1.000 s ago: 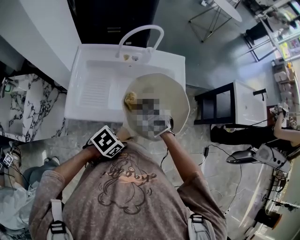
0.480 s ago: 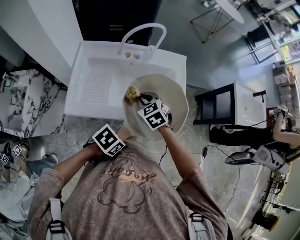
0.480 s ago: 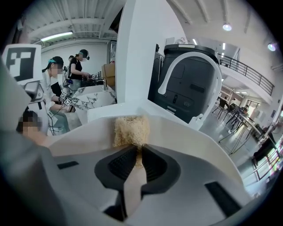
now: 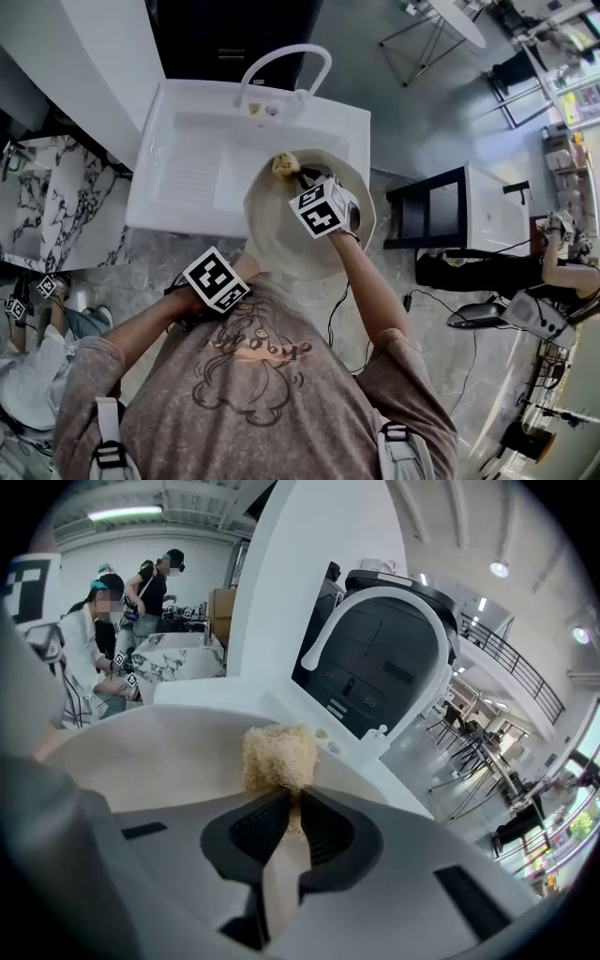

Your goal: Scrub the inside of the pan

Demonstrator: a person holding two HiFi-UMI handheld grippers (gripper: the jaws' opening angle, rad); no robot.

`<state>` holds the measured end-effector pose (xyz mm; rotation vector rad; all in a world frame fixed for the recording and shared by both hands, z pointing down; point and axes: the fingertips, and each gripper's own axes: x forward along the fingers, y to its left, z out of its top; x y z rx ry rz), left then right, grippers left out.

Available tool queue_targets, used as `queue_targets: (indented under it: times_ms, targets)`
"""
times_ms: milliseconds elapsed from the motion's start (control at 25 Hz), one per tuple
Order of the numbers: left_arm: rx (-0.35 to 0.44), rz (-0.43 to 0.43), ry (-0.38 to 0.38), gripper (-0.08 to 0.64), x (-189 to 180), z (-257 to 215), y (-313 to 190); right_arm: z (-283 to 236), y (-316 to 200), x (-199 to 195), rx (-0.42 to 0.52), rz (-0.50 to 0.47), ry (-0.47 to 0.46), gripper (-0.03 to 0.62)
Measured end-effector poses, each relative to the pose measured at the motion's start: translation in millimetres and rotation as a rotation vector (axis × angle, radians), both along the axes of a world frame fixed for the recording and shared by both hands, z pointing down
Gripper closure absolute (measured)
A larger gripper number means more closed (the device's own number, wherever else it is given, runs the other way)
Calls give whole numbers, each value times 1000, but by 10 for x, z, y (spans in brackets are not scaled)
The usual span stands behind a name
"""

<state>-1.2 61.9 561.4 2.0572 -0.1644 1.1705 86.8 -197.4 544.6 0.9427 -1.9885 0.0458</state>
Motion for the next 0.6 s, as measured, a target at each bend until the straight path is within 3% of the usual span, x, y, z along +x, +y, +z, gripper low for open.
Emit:
queue_targets:
  times_ms: [600]
  targets:
    - [-23,-36,2,460,12,-33,-30,54,-140,743,-53,105,78,540]
